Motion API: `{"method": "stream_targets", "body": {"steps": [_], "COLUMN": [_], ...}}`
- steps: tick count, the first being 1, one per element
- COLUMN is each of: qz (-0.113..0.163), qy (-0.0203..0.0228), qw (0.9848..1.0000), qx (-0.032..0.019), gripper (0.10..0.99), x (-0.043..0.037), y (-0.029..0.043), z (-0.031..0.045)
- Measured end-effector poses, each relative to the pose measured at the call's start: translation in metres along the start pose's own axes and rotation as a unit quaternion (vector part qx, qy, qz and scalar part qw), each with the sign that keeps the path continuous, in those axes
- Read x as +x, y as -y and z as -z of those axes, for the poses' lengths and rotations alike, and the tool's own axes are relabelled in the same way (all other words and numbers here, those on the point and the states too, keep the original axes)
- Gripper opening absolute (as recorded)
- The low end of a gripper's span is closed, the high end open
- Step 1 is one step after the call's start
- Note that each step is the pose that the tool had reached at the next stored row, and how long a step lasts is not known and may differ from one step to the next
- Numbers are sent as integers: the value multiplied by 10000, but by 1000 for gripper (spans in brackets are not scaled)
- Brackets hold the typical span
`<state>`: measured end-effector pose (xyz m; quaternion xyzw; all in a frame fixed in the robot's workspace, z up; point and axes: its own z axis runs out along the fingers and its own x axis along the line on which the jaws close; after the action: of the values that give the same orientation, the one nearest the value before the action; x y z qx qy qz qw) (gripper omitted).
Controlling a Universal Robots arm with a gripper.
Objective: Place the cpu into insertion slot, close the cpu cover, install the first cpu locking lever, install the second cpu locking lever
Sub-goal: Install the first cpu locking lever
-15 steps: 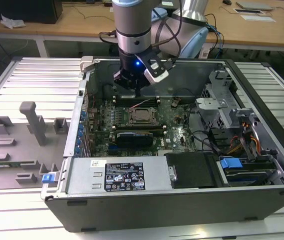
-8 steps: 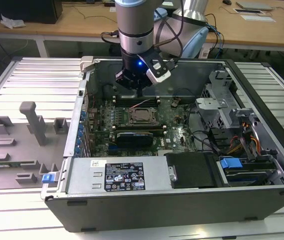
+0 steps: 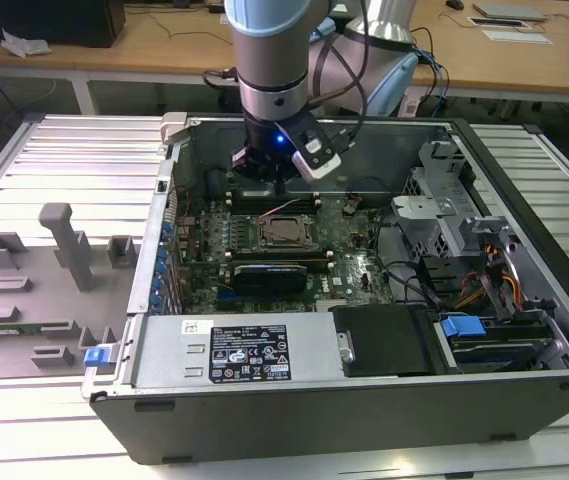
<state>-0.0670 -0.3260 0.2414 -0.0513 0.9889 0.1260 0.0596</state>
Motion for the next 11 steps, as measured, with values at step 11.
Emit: {"method": "stream_targets", "body": {"steps": [11], "qz": [-154], "qy": [153], "qw": [9998], "qx": [34], "gripper": [106], "x": [19], "y": [66], "z": [-108]}}
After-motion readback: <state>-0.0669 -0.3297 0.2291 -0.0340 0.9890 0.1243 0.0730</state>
